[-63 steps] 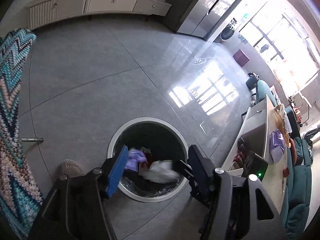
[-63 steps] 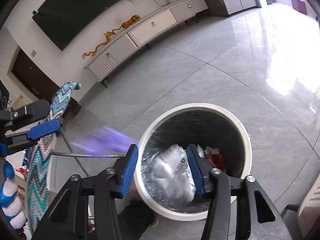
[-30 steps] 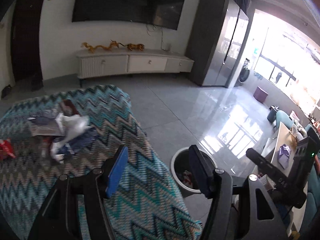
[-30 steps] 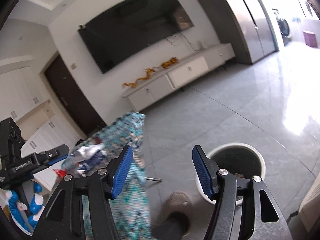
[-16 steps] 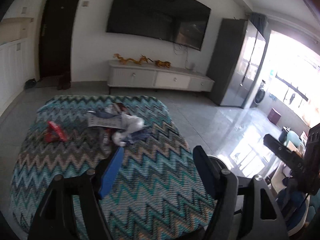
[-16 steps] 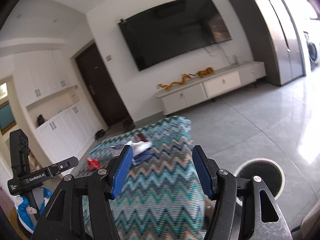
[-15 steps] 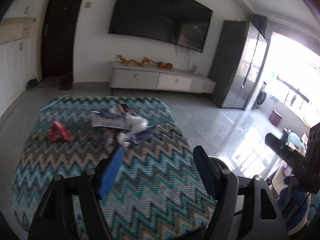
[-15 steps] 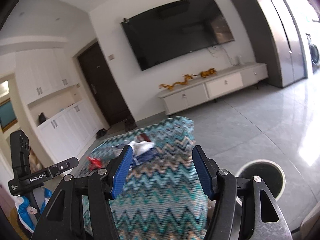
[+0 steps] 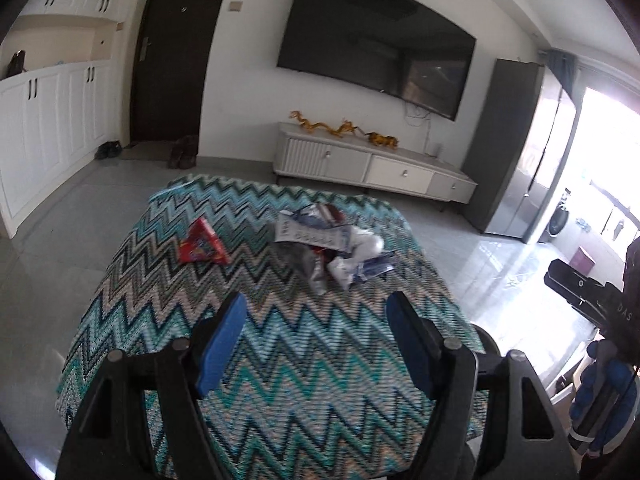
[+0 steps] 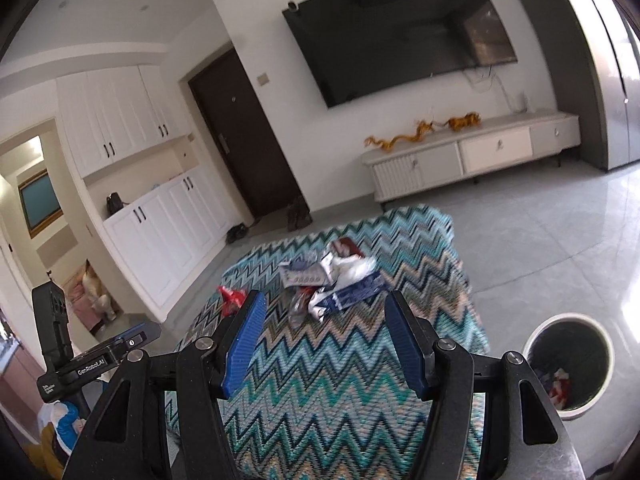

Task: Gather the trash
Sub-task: 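Return both tools to the ottoman trash pile, then grasp the red snack bag with the left tool while the right tool grasps the blue milk carton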

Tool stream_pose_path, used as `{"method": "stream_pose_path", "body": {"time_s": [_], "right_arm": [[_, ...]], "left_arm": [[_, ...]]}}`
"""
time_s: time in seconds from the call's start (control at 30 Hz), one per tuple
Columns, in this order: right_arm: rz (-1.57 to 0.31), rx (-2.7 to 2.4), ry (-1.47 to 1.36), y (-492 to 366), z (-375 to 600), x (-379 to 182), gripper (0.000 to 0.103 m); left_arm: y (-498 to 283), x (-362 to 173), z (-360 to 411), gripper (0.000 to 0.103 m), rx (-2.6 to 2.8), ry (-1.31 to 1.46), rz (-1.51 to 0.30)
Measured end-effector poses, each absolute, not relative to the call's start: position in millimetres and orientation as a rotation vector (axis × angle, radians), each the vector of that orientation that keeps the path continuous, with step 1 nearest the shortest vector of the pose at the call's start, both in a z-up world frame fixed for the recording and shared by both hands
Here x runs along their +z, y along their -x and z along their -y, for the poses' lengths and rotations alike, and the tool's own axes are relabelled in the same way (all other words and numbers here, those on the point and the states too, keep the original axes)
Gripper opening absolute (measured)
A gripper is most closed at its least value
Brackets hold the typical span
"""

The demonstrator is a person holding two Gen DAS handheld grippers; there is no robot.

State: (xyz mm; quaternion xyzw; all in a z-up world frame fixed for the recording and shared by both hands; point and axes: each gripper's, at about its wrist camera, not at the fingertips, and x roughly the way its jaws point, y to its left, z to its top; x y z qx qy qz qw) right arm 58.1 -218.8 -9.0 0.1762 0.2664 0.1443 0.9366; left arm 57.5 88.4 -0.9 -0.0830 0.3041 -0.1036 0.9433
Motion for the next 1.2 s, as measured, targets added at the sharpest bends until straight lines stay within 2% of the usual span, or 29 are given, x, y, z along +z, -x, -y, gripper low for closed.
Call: {"method": "stream_pose_path", "body": {"time_s": [0.63,0.97,1.2], "right_arm": [[-0.882,0.414,-0.540,-225,168,-121,0.062],[-0.964,0.382,-0.648,-285,162,-167,0.064],[-0.968,0.374,-0.645,-309,151,-178,0.070]], "left_arm": [[-156,-84,-134,0.071,-0.080,0.208,-0.776],[-190,-105,-161,0.077,-0.023,0.235,-0.791],[-225,-105,-165,0.079,0.018,0.195,-0.760]]}}
